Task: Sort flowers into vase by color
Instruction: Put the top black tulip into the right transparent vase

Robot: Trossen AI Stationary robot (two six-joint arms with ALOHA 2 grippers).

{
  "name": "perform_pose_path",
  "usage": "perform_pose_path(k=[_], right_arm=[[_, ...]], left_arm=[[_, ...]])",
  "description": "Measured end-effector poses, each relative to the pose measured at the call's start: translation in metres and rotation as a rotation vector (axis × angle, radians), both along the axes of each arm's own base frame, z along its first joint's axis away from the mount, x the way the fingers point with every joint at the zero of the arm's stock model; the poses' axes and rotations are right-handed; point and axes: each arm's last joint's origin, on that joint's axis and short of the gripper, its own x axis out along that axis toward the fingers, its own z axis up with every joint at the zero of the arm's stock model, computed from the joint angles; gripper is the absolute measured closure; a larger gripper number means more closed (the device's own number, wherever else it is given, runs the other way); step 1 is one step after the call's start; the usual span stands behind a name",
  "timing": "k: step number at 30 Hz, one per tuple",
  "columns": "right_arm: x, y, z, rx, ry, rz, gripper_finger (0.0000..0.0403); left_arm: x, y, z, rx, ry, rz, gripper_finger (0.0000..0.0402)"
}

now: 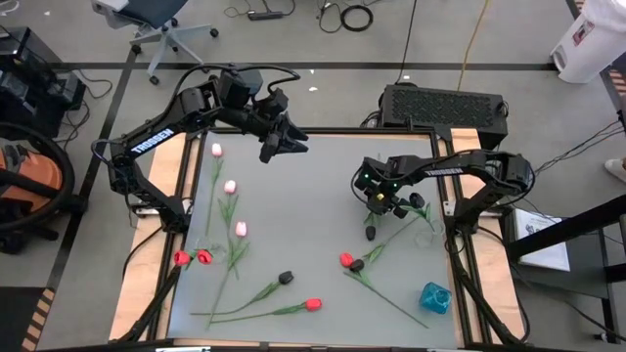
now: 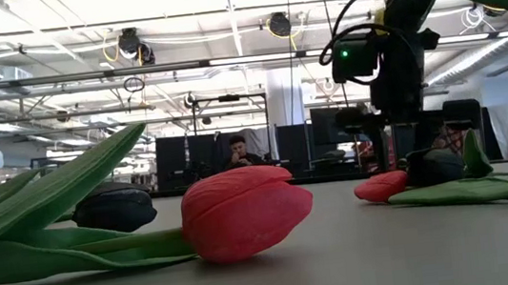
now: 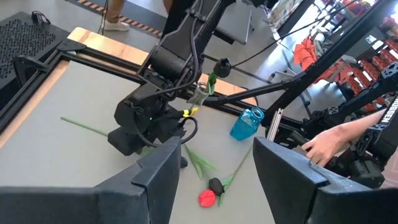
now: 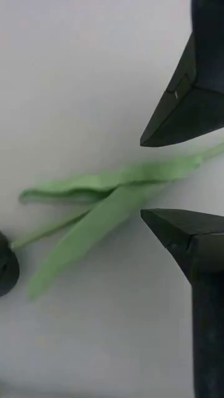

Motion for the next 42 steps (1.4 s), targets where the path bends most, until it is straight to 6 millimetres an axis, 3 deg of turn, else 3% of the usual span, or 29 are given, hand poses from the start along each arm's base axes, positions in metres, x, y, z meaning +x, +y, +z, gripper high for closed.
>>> perform_pose_path(k=[17,21,31,42], right_arm=[[0.000,-0.009,-0.010,0.020,0.026,-0.031,0.0241],[0.000,-0.008,-0.011,0.024,0.034,-0.039,0.0267],[-0.001,-0.008,-0.011,0.031,0.045,-0.066,0.0388],[-0.002,-0.011,-0.001,-0.075,0.026,-0.103,0.0398]], left_arm=[[0.001,-0.002,0.000,0.001,-0.001,-0.006,0.0194],[0.001,-0.002,0.000,0.002,-0.001,-0.006,0.0194],[0.001,-0.002,0.000,0.006,0.000,0.001,0.0194],[0.001,-0.002,0.000,0.010,0.001,0.006,0.0194]])
